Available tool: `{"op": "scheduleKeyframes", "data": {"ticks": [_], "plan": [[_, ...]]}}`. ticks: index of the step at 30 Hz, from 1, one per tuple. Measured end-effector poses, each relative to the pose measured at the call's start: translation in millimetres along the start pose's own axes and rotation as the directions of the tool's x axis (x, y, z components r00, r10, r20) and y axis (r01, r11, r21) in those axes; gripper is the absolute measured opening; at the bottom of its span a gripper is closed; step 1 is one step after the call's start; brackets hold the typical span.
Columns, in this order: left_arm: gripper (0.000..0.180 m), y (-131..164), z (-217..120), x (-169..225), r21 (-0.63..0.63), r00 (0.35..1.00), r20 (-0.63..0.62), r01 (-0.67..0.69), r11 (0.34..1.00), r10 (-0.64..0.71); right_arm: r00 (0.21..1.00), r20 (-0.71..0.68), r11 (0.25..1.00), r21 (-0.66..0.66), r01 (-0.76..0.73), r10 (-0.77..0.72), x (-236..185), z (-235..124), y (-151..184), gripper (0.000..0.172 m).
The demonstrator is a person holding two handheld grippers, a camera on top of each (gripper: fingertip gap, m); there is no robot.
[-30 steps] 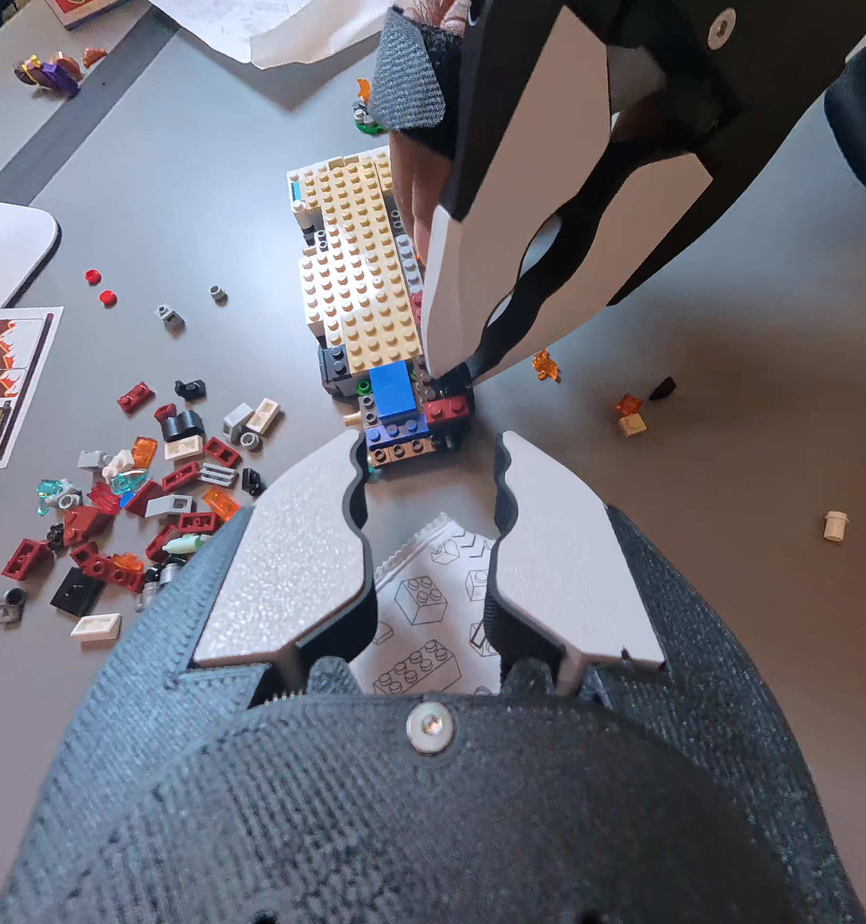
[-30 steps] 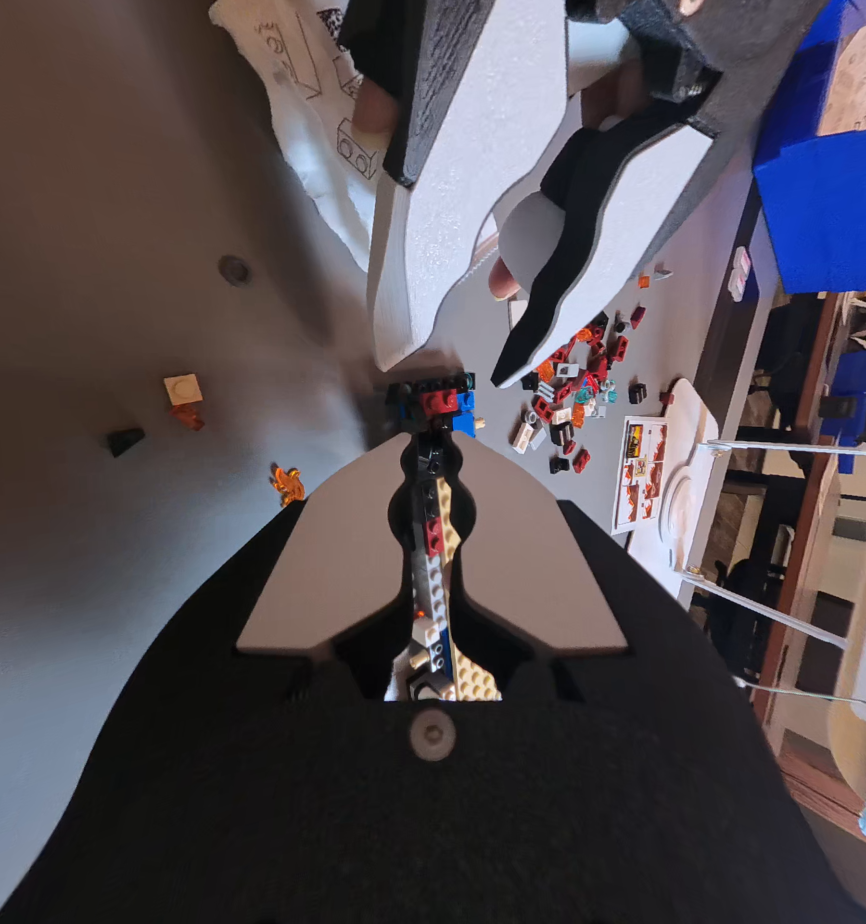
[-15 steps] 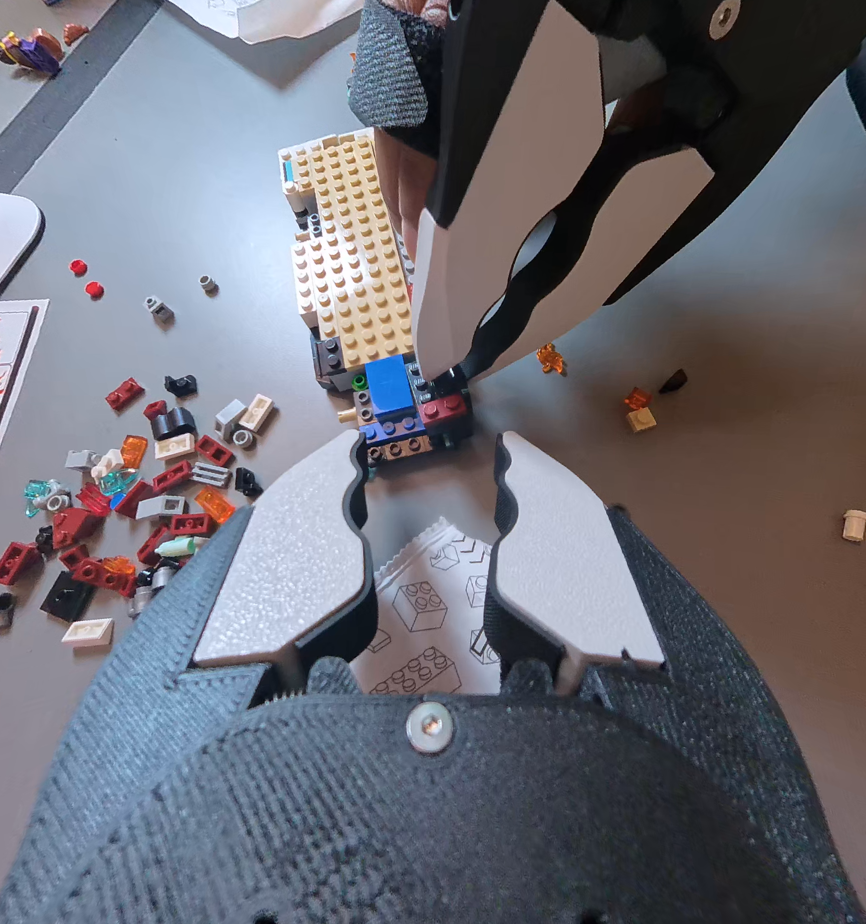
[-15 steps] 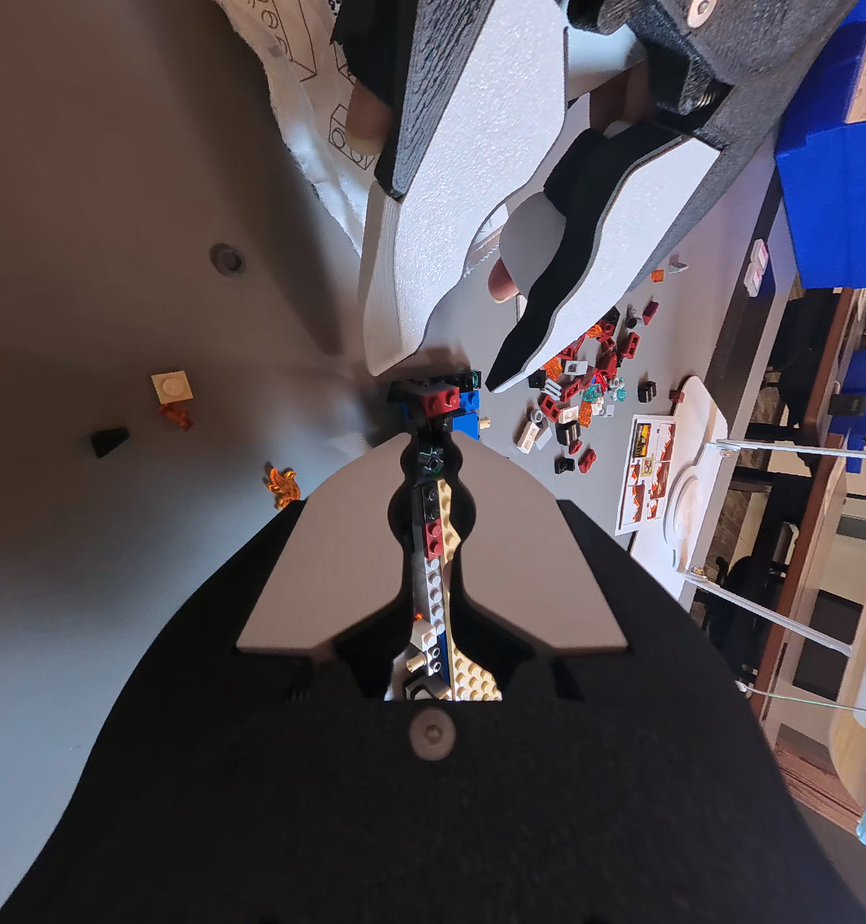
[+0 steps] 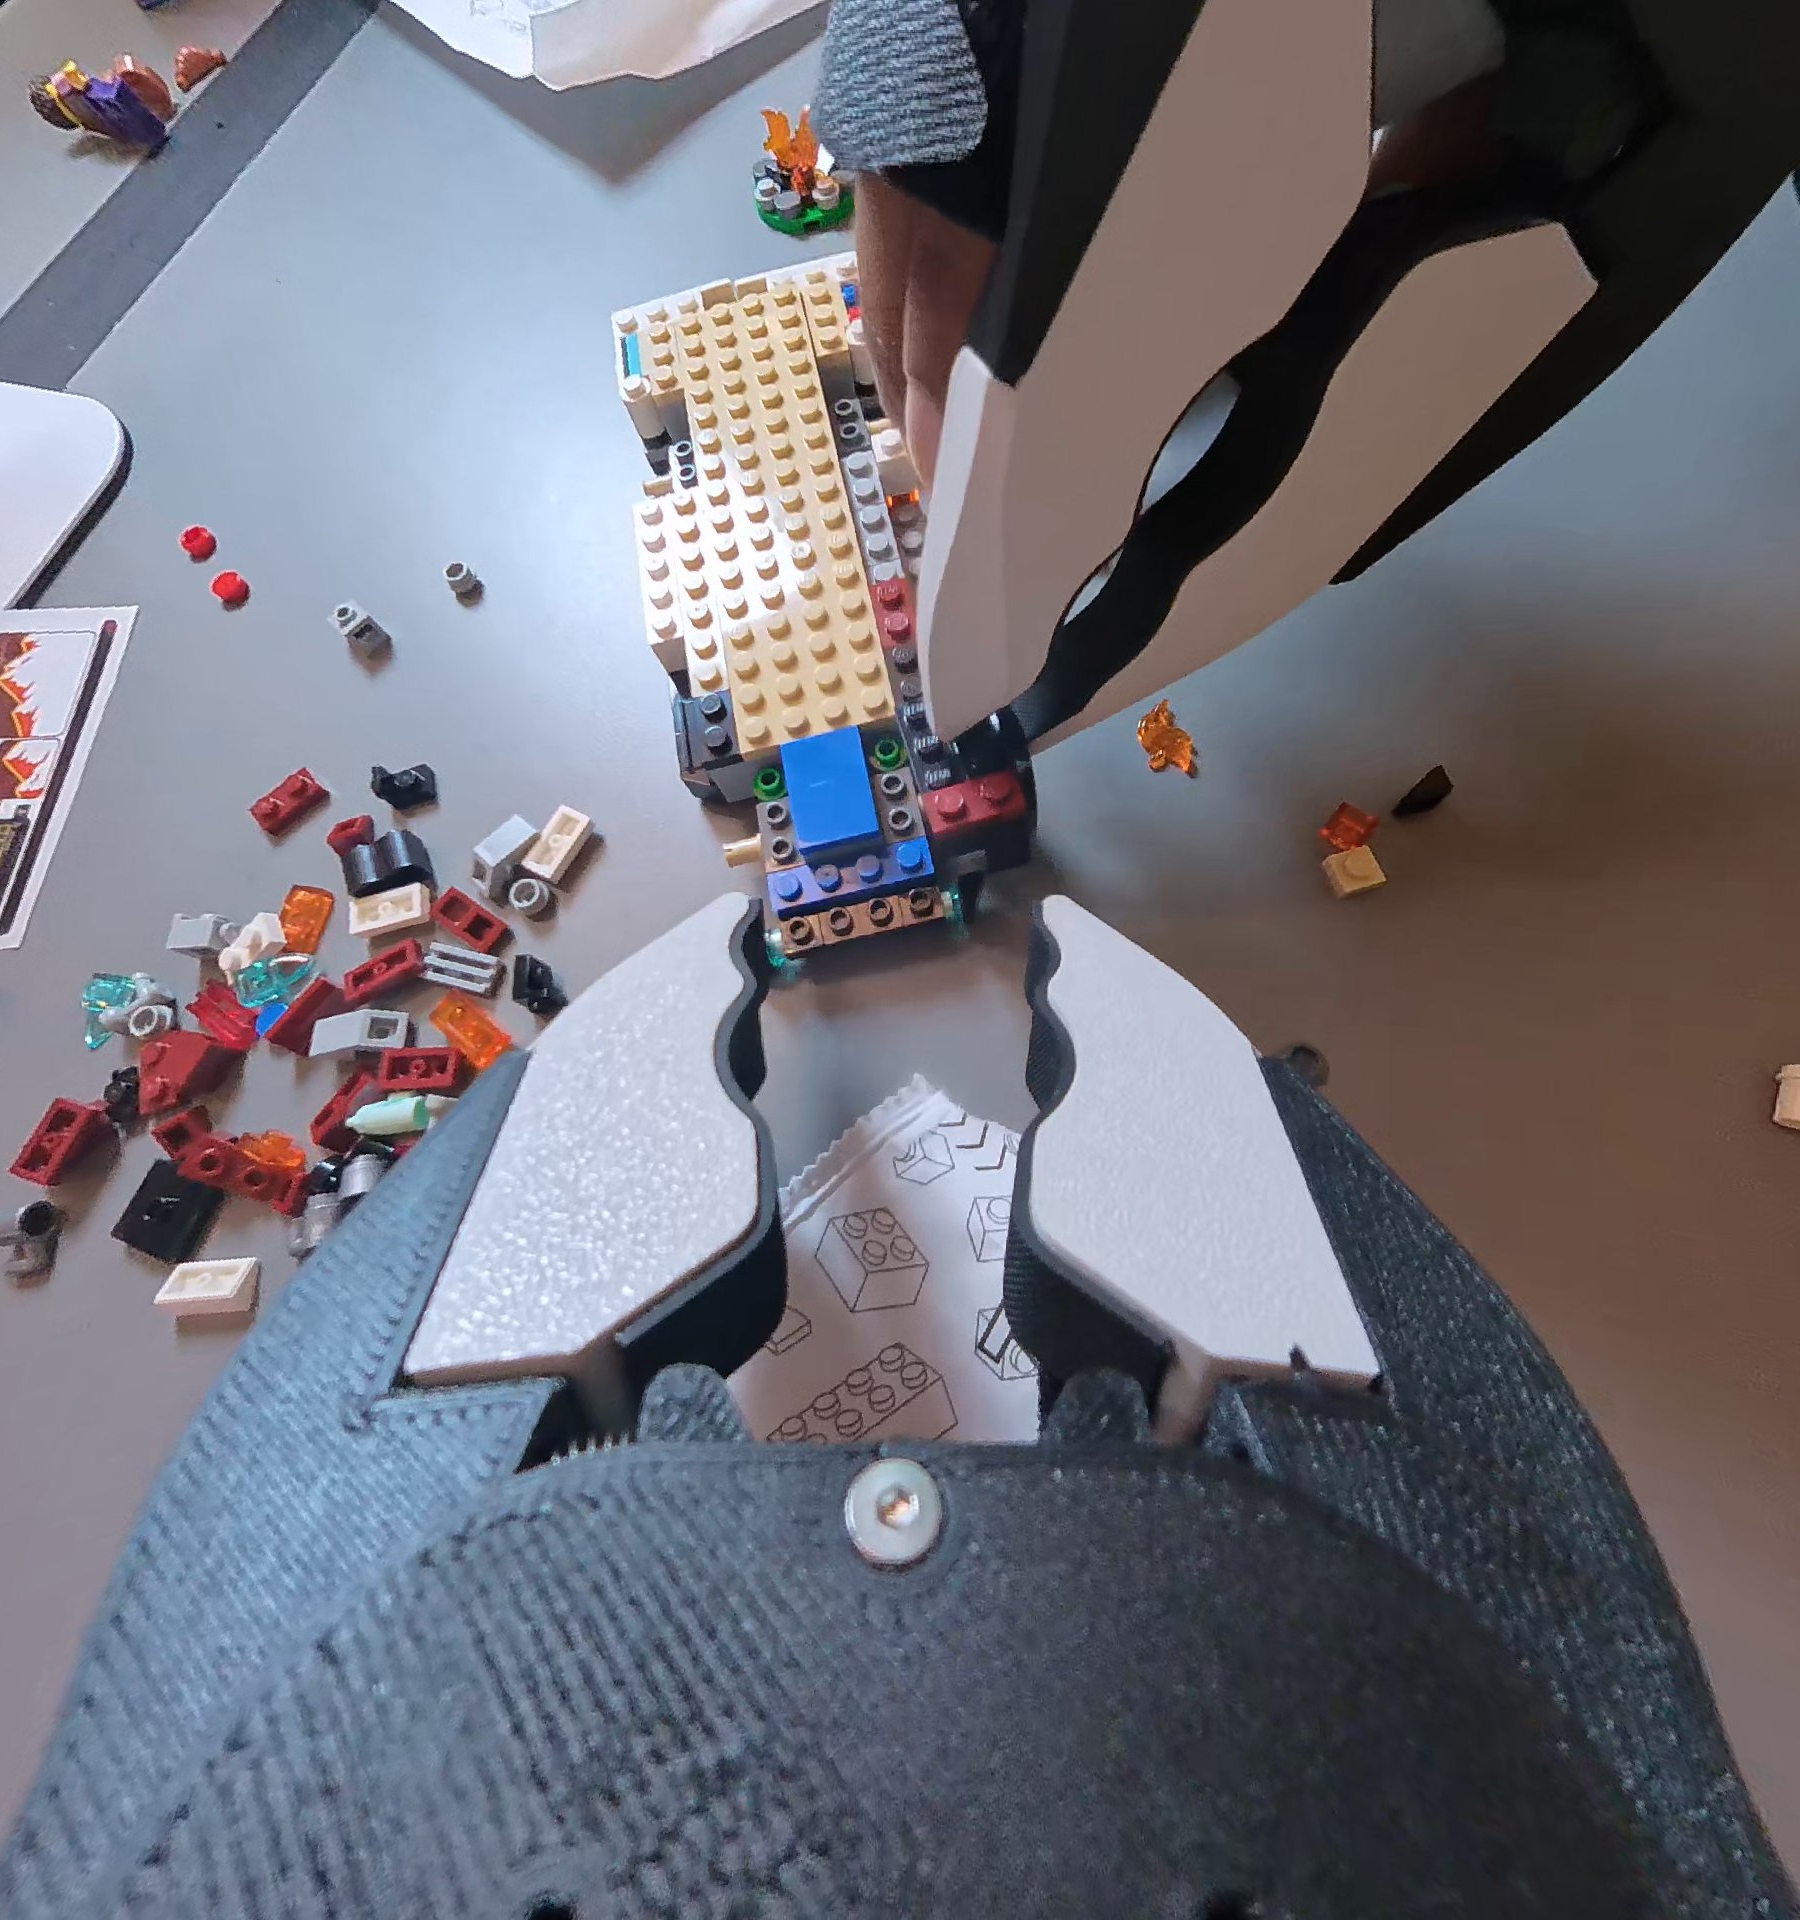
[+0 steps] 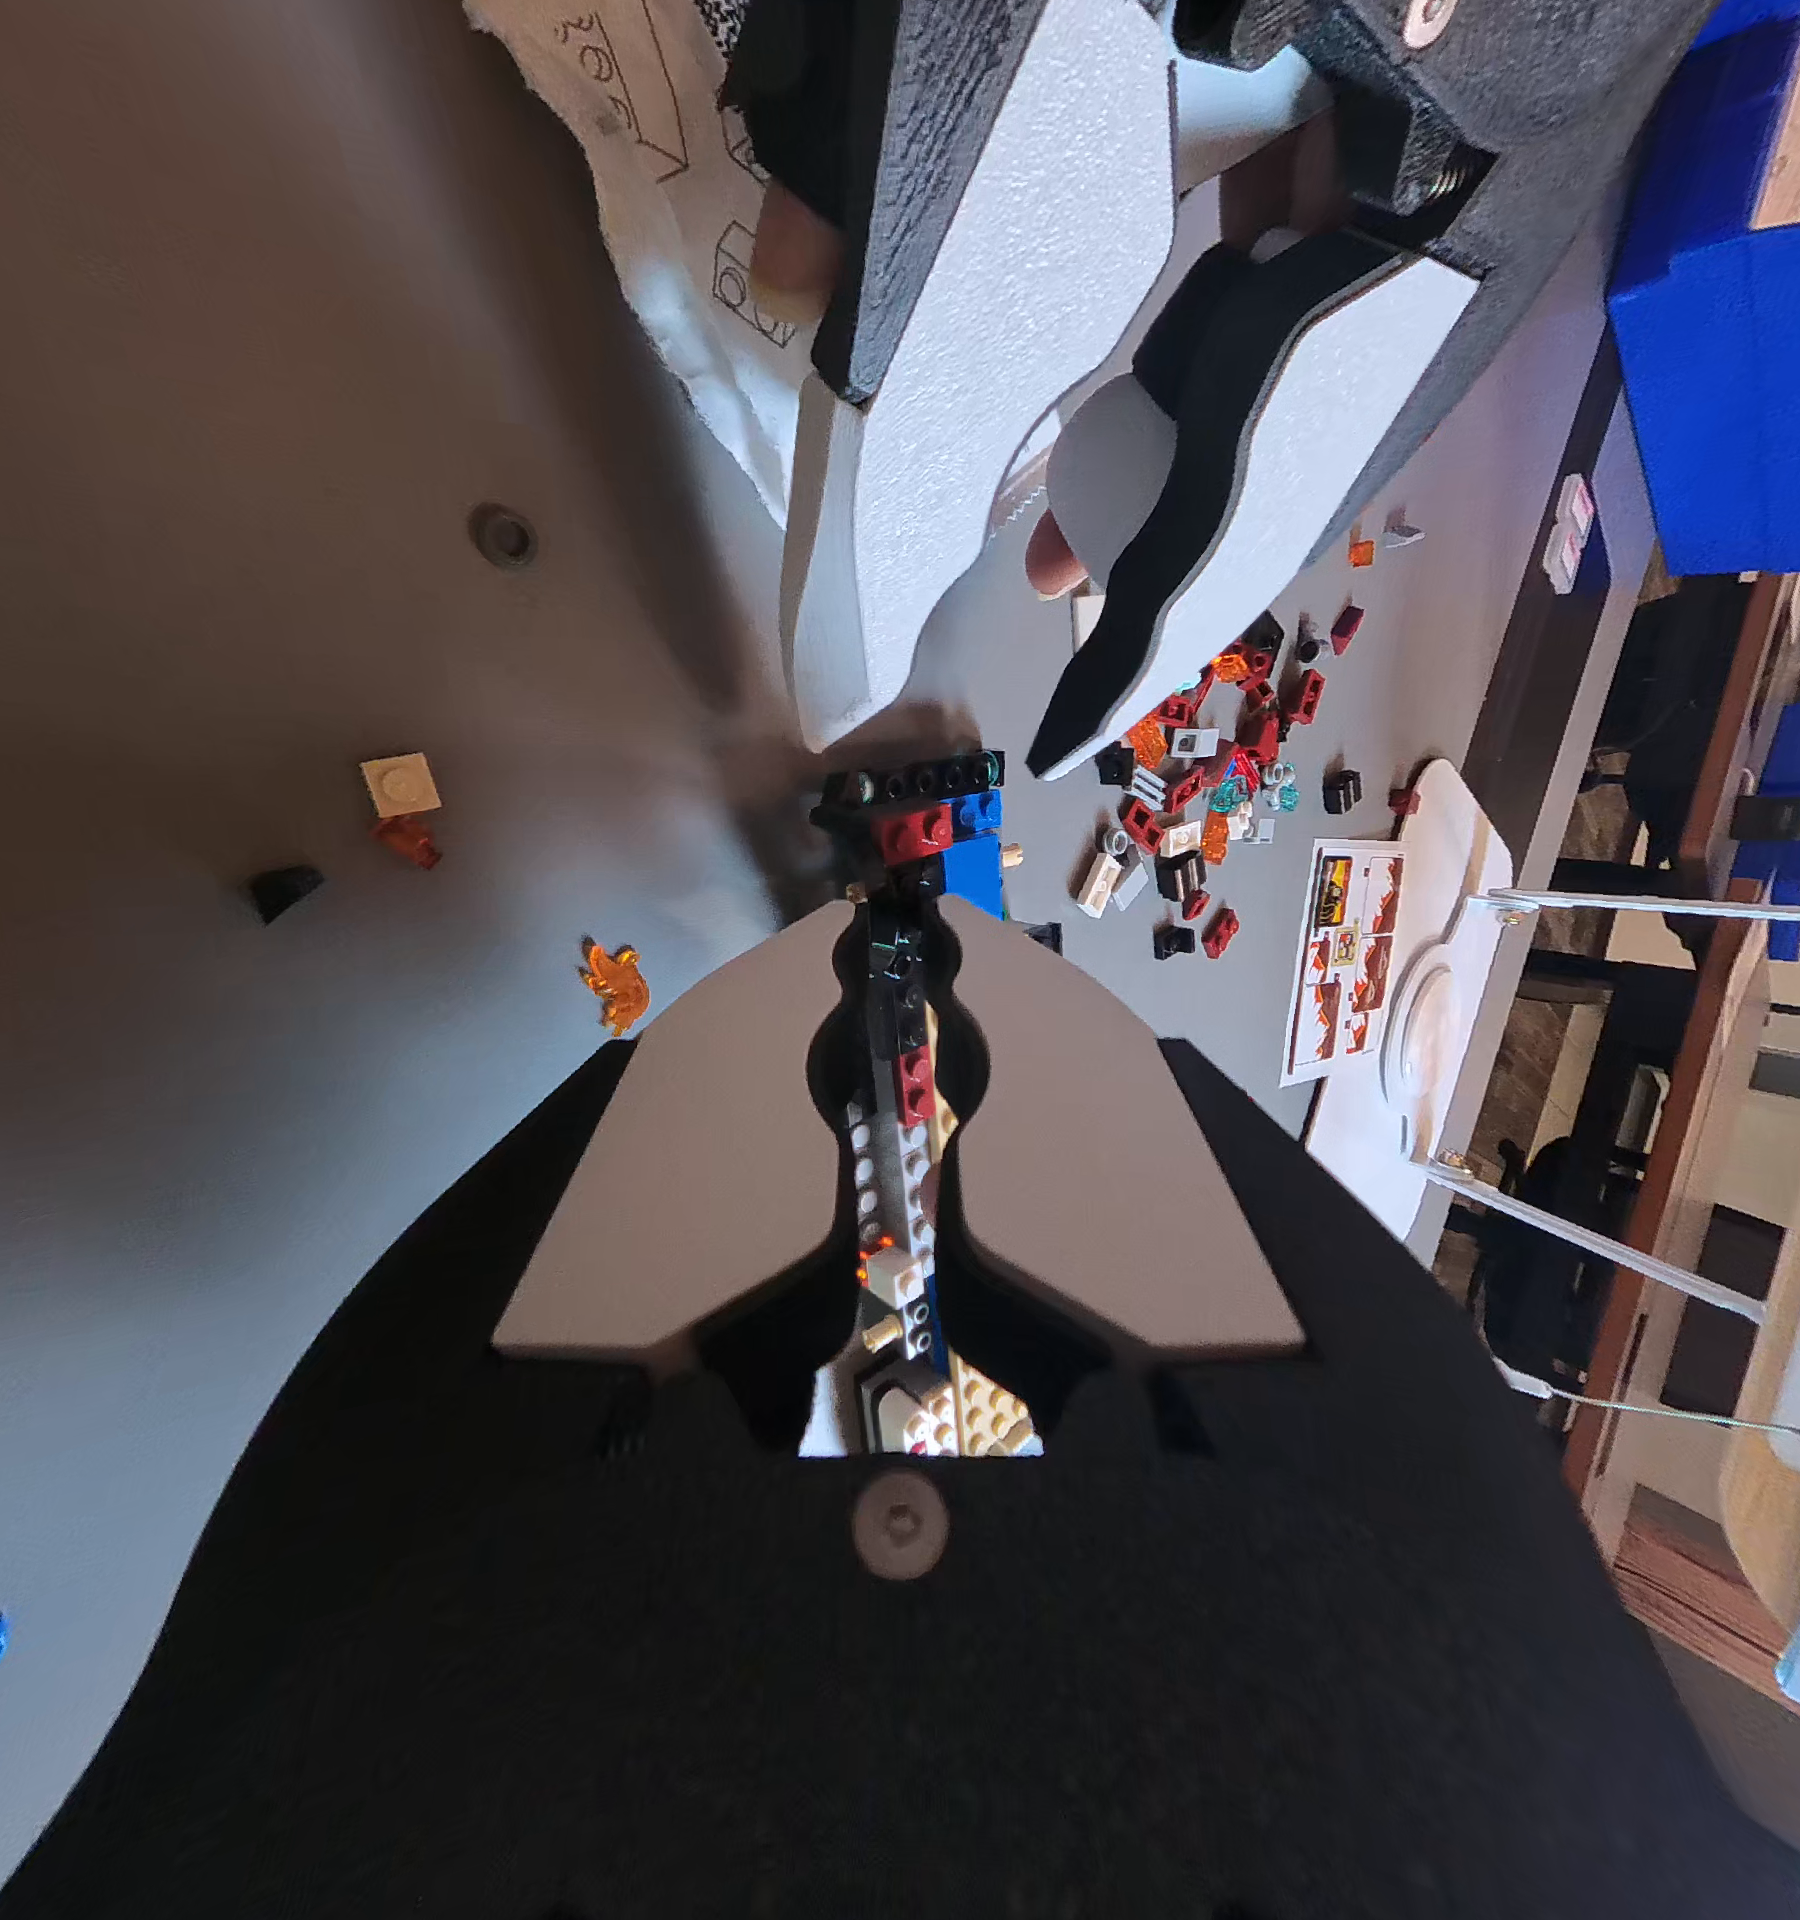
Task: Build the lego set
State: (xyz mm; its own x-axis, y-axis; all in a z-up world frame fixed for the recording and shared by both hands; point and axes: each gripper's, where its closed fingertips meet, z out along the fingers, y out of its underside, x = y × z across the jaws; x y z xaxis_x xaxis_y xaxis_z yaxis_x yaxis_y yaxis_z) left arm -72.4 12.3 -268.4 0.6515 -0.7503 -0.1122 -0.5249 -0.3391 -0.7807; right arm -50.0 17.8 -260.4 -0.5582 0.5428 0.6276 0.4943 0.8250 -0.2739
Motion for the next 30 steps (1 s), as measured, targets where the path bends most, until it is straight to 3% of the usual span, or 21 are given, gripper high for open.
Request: {"op": "scheduleKeyframes", "data": {"ticks": [22, 30], "plan": [[0.049, 2, 0, -4, -0.004, 0.999, 0.031, 0.013, 1.0, -0.013, 0.999, 0.005, 0.997, -0.07, 0.031, -0.031, -19, -9, 11, 0.009], [0.049, -1, -4, -9, 0.02, 0.999, 0.043, 0.024, 1.0, -0.025, 0.989, 0.131, 0.994, -0.088, -0.063, 0.075, -47, -31, 20, 0.009]]}}
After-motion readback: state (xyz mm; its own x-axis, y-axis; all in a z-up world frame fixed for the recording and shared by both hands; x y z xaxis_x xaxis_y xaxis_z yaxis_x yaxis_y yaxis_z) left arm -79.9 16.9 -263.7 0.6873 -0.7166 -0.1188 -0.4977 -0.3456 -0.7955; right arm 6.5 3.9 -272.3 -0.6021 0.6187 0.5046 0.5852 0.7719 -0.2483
